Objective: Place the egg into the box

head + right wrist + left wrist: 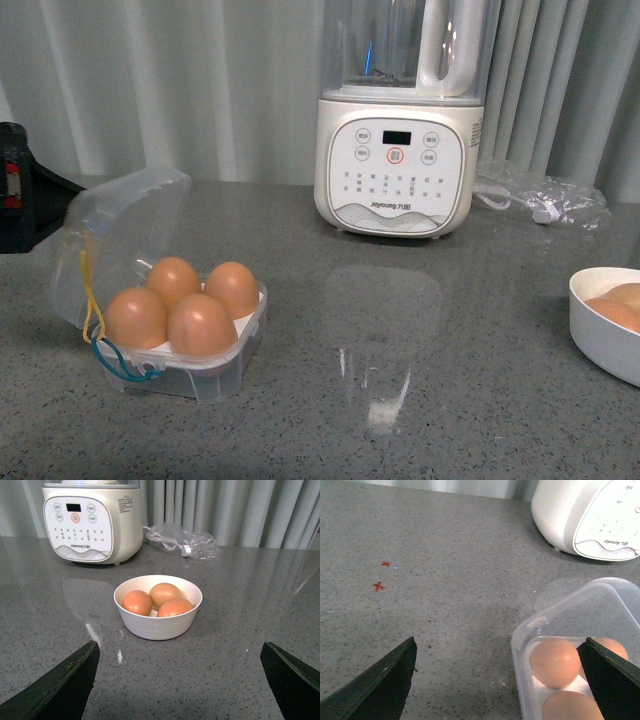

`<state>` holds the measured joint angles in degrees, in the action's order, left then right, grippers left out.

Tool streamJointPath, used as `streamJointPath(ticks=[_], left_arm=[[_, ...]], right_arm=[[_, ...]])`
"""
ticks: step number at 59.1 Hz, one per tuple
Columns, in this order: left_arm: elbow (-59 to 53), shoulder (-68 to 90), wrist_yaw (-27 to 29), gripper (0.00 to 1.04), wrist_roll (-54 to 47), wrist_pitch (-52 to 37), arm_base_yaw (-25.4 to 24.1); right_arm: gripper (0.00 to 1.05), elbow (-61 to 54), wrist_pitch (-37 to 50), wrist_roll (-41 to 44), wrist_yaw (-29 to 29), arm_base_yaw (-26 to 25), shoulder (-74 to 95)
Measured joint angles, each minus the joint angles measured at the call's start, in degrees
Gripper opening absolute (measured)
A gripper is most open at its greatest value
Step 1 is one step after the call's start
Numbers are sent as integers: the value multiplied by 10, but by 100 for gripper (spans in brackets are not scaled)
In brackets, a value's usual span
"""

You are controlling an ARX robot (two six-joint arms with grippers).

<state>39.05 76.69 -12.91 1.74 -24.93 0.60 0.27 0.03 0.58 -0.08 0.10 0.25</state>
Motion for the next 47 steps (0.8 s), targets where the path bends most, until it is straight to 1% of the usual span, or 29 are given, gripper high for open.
streamJointPath(ticks=[19,24,27,35,47], left_arm=[[-17,-14,39,98,-7,-6,102],[-24,-31,44,98,-17,0,143],[-26,-40,47,98,-24,7,157],[-32,-54,51,98,-48,27,181],[-33,-56,55,98,-67,50,184]], right_arm=[[98,0,0,0,0,0,0],[98,0,0,0,0,0,0],[98,0,0,0,0,0,0],[98,0,0,0,0,0,0],[98,0,0,0,0,0,0]])
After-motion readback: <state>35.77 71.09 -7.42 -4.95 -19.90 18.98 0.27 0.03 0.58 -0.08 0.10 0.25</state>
